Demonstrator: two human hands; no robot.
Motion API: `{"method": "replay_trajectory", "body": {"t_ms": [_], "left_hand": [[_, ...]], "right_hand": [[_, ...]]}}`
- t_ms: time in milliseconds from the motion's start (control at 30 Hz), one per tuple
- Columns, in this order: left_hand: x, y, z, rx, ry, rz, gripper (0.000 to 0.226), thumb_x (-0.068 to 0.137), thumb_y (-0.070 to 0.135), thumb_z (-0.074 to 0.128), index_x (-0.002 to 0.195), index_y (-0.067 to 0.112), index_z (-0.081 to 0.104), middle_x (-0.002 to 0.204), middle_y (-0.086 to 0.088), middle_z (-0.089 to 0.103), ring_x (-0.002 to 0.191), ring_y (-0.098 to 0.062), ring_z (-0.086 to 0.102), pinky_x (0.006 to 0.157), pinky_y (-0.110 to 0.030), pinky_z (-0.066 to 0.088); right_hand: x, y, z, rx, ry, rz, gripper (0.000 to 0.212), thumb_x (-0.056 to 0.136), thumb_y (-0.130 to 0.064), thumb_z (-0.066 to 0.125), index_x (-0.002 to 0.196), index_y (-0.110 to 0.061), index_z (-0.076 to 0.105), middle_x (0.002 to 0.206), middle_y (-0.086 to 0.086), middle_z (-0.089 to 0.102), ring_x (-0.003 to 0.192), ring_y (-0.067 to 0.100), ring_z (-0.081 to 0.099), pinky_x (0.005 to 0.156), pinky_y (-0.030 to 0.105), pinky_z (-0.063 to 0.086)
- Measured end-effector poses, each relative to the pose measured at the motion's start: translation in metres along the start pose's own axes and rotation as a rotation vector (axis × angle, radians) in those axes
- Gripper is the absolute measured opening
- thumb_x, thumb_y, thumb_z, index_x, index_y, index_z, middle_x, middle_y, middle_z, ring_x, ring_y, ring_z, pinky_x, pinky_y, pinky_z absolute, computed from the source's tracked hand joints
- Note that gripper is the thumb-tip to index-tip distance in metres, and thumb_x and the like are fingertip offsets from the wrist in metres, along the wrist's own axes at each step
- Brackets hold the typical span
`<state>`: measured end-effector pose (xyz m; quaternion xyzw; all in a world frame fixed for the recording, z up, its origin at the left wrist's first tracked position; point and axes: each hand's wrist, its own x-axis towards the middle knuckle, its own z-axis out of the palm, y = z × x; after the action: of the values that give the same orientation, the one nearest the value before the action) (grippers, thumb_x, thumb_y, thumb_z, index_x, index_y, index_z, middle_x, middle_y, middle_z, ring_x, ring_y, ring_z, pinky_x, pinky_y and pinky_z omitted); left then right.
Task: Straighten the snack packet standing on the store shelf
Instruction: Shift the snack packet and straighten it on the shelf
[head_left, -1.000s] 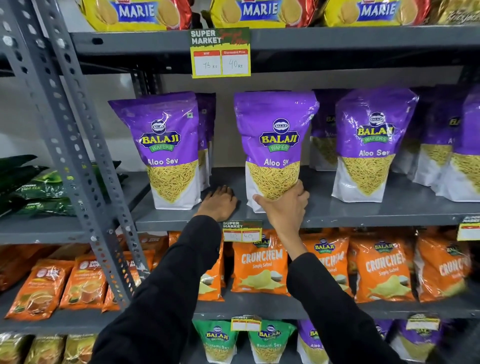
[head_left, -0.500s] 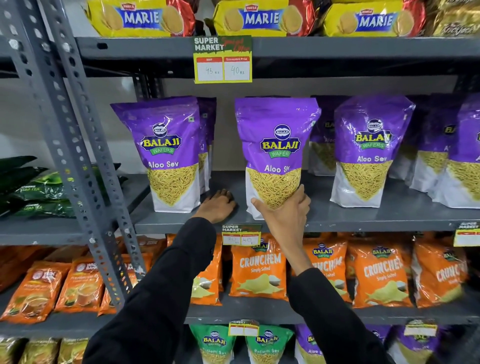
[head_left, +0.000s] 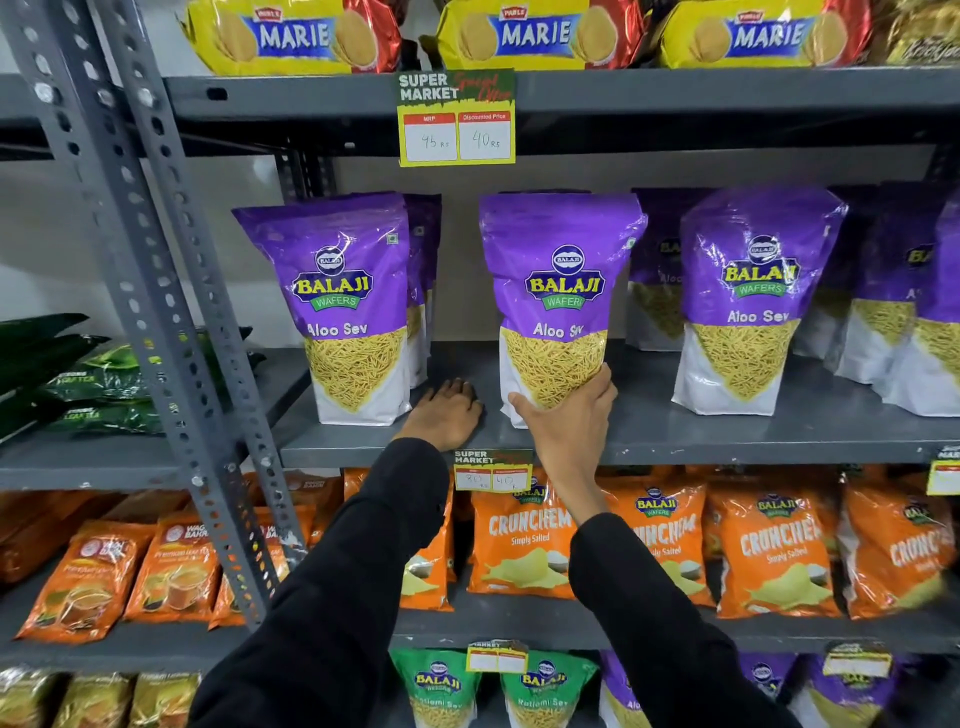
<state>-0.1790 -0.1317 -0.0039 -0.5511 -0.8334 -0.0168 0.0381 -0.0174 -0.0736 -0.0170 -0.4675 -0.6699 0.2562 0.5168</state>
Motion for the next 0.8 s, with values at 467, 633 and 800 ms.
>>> {"method": "replay_trajectory", "body": {"t_ms": [467,633,800], "left_hand": [[-0.005,0.003,-0.003,-0.058,0.018,-0.016,0.056,0.11,0.032,0.025,0.158,0.003,0.03,0.168,-0.013,0.027,0.159,-0.028,0.022,0.128,-0.049,0.02],[-0.004,0.003,-0.002,-0.071,0.029,-0.021,0.055,0.11,0.032,0.025,0.156,0.004,0.032,0.167,-0.014,0.029,0.157,-0.028,0.025,0.127,-0.049,0.021],[-0.003,0.002,0.0,-0.053,0.023,-0.012,0.055,0.11,0.032,0.024,0.157,0.003,0.031,0.167,-0.014,0.029,0.158,-0.029,0.024,0.127,-0.049,0.022]], "right_hand": [[0.009,-0.001,0.01,-0.076,-0.007,-0.015,0.13,0.063,-0.062,0.087,0.157,-0.007,0.018,0.147,0.013,0.041,0.131,0.033,0.053,0.097,0.046,0.056],[0.01,0.0,0.012,-0.074,-0.014,-0.02,0.128,0.064,-0.064,0.086,0.157,-0.007,0.018,0.146,0.013,0.041,0.13,0.032,0.053,0.098,0.046,0.055],[0.014,0.0,0.011,-0.093,-0.05,-0.033,0.131,0.066,-0.065,0.084,0.158,-0.004,0.015,0.148,0.014,0.04,0.132,0.033,0.052,0.101,0.046,0.054]]}}
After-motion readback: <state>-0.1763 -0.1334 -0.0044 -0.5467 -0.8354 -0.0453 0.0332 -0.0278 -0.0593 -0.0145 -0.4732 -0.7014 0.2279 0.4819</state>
